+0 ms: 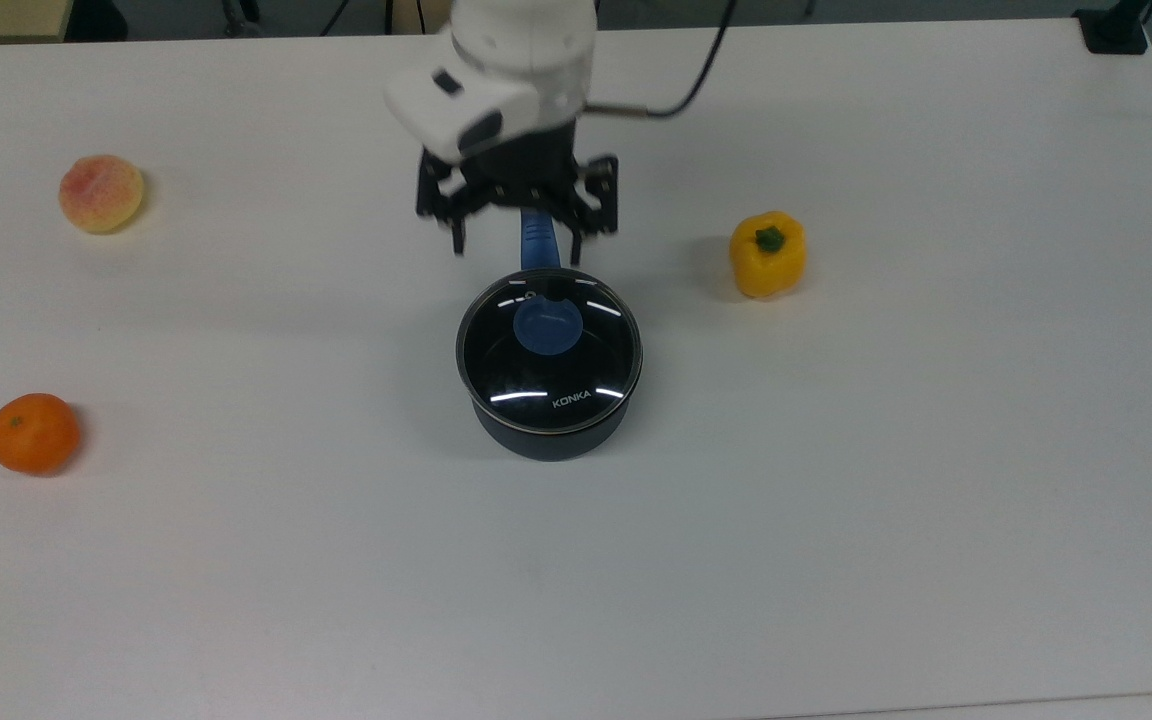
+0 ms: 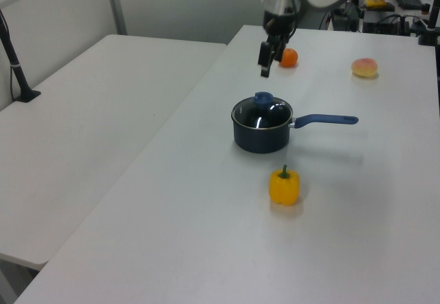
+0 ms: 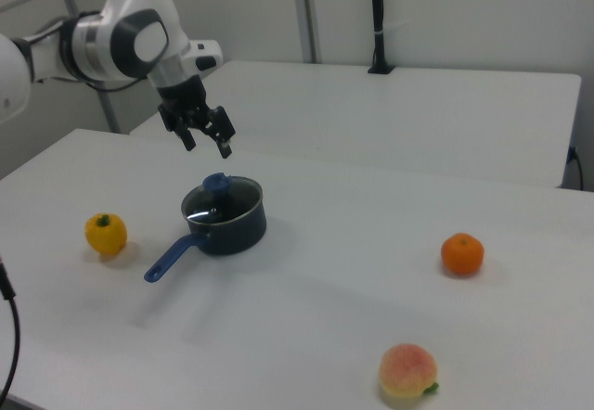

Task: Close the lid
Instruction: 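Open the gripper and raise it away from the lid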

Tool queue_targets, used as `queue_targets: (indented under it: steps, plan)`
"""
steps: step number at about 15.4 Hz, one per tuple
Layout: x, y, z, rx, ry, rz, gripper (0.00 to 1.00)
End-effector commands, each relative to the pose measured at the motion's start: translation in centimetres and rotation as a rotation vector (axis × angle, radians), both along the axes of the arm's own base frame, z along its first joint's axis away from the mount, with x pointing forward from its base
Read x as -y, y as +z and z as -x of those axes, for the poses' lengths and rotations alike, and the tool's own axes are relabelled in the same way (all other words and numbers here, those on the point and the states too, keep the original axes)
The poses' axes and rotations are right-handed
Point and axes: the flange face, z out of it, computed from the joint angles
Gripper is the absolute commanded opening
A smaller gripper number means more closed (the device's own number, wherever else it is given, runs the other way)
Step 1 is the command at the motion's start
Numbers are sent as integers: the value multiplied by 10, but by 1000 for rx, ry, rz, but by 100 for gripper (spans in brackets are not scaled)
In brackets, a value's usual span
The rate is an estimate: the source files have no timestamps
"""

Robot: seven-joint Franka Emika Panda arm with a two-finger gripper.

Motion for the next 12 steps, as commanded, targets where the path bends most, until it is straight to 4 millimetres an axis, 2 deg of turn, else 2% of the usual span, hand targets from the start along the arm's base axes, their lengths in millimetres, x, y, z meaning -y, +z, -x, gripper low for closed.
queue_targets:
  steps: [1,3,6,7,9,11,12]
  plan:
    - [26,55,57,-66,-69,-5,100]
    - [41,82,83,-99,-97,-32,100]
    - [80,132,138,-168,-159,-93,100]
    - [90,139,150,-180,-169,-115,100]
    - [98,142,161,-171,-171,-125,100]
    - [97,139,161,-173,-96,-123,100]
    - [104,139,156,-149,-47,-119,100]
